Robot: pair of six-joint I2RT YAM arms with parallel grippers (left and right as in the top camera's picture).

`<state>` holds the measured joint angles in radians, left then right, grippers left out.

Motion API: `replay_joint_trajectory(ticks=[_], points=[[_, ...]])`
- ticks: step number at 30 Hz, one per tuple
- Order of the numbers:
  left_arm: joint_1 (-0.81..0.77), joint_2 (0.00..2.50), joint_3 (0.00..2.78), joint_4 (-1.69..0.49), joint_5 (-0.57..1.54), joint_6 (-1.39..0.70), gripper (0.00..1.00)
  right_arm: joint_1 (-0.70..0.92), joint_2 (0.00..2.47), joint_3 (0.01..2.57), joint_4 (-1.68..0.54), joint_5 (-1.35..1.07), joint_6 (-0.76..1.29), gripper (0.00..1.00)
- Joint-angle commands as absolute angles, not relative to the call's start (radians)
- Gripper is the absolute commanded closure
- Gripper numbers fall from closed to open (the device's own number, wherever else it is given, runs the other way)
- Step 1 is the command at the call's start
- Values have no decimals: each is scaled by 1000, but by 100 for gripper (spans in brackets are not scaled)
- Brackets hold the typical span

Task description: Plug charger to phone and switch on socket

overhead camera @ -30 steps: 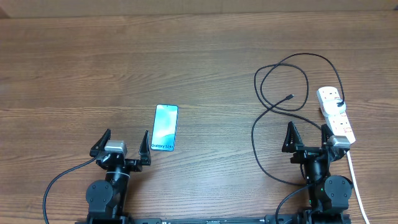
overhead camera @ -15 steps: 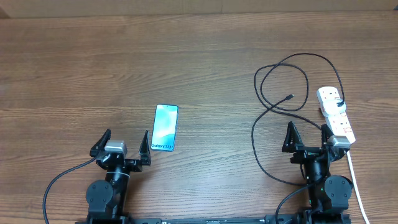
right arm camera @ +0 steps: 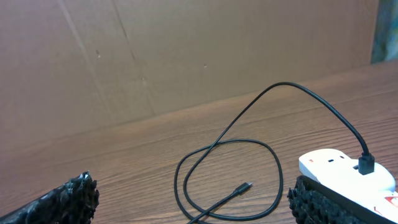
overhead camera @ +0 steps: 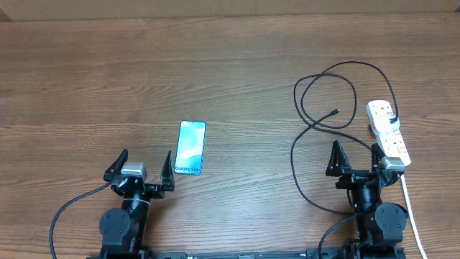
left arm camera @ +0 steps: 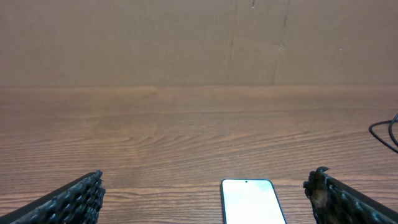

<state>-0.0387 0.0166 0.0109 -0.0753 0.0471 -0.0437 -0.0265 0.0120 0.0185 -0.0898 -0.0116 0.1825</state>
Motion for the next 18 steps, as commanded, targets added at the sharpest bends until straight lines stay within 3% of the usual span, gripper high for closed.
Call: replay_joint_trajectory(ticks=[1, 18], points=[[-39, 4, 5, -75, 41, -22, 0, -31, 3, 8, -84, -12, 174, 0], [-39, 4, 5, -76, 26, -22, 1, -31, 3, 8, -84, -12, 174, 0]])
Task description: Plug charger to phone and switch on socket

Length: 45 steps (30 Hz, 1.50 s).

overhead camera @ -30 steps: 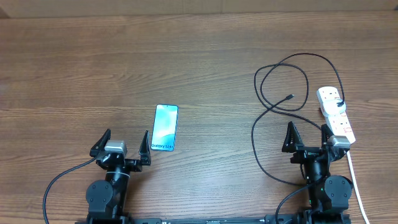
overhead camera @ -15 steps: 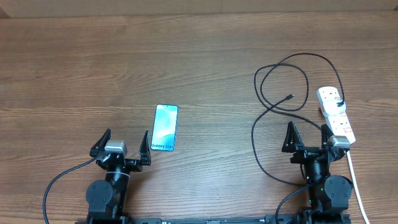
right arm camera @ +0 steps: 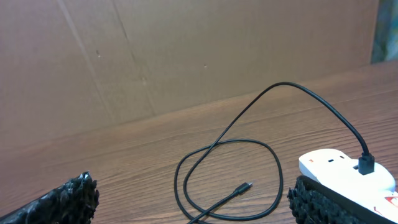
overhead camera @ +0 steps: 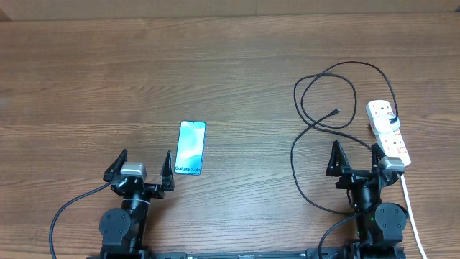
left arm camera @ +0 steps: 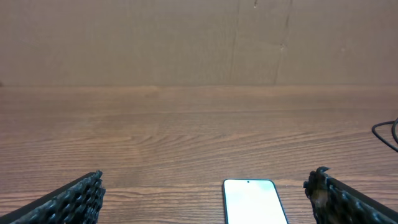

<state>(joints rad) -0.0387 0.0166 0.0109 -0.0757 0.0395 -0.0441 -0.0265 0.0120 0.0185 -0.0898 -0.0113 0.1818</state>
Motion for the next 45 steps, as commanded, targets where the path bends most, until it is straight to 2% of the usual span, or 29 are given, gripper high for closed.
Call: replay_joint_trajectory(ticks=[1, 39, 45], points=[[-39, 4, 5, -76, 26, -22, 0, -31, 3, 8, -84, -12, 174, 0], [-39, 4, 5, -71, 25, -22, 0, -31, 3, 8, -84, -12, 174, 0], [-40, 4, 5, -70, 109, -34, 0, -31, 3, 8, -84, -12, 174, 0]])
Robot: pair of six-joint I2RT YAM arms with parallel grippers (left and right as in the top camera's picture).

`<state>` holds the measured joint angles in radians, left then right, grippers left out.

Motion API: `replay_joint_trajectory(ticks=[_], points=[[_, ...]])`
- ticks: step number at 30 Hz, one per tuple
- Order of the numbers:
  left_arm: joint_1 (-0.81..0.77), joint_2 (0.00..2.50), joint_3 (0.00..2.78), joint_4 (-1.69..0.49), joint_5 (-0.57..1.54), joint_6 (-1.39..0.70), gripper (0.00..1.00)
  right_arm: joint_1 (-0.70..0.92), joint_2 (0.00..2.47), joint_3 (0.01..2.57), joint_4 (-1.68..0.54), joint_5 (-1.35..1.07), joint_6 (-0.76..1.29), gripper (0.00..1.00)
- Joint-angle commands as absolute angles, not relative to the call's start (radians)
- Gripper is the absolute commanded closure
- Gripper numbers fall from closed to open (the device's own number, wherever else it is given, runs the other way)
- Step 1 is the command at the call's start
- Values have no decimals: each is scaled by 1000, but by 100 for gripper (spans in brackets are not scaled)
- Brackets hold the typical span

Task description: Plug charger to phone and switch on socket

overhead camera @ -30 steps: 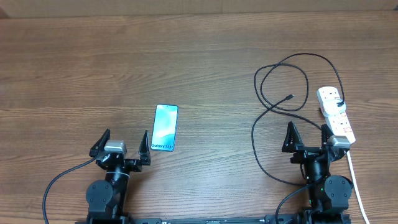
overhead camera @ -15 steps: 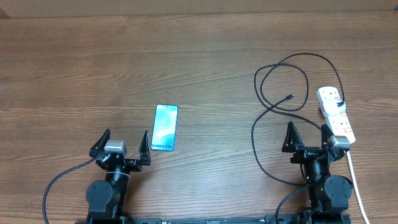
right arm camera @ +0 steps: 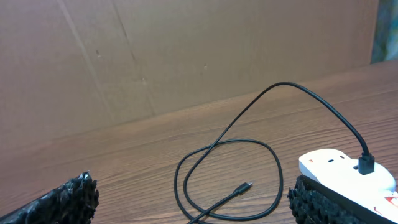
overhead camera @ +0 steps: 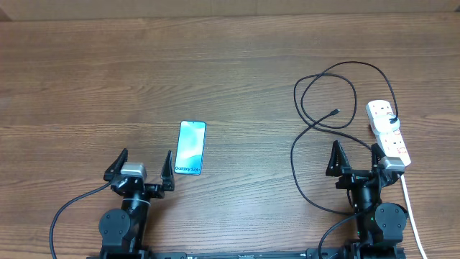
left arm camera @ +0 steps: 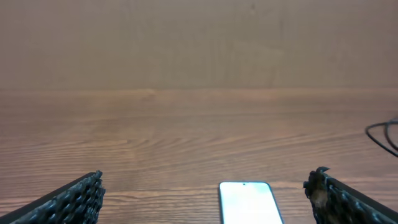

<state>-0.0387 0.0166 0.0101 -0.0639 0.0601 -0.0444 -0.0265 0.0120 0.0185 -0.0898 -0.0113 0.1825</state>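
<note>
A phone [overhead camera: 190,147] with a lit blue screen lies flat on the wooden table, just ahead and right of my left gripper [overhead camera: 141,166], which stands open and empty; the phone's top end [left arm camera: 247,200] shows between its fingers. A black charger cable [overhead camera: 338,86] loops on the right, its free plug tip [overhead camera: 335,112] lying loose on the wood. The cable's other end is plugged into a white socket strip [overhead camera: 388,132]. My right gripper [overhead camera: 355,159] is open and empty, near the strip [right arm camera: 345,169], with the plug tip [right arm camera: 244,186] ahead of it.
The table [overhead camera: 230,65] is brown wood. A white lead [overhead camera: 411,216] runs from the socket strip toward the front edge beside the right arm. A cardboard wall [right arm camera: 186,50] stands behind the table.
The left wrist view has shifted slightly, with the phone a touch lower and further left in it. The right arm, cable and phone have not moved.
At both earlier moments the two grippers stood open near the front edge, the phone lay ahead of the left one and the cable lay loose ahead of the right one. Only small shifts in the left wrist view show between them and now.
</note>
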Motion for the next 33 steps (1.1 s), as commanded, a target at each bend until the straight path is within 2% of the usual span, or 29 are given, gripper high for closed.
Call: replay_joint_trajectory(ticks=[1, 16, 21, 26, 33], points=[[-40, 6, 5, -70, 109, -34, 0, -31, 3, 8, -84, -12, 174, 0], [-40, 75, 179, -215, 132, -87, 0, -31, 3, 8, -84, -12, 174, 0], [-40, 225, 284, -224, 146, -86, 0, -31, 3, 8, -84, -12, 174, 0], [-40, 440, 420, -245, 255, -87, 0, -31, 3, 8, -84, -12, 174, 0], [-40, 722, 656, -404, 356, -86, 0, -31, 3, 8, -84, -12, 174, 0]])
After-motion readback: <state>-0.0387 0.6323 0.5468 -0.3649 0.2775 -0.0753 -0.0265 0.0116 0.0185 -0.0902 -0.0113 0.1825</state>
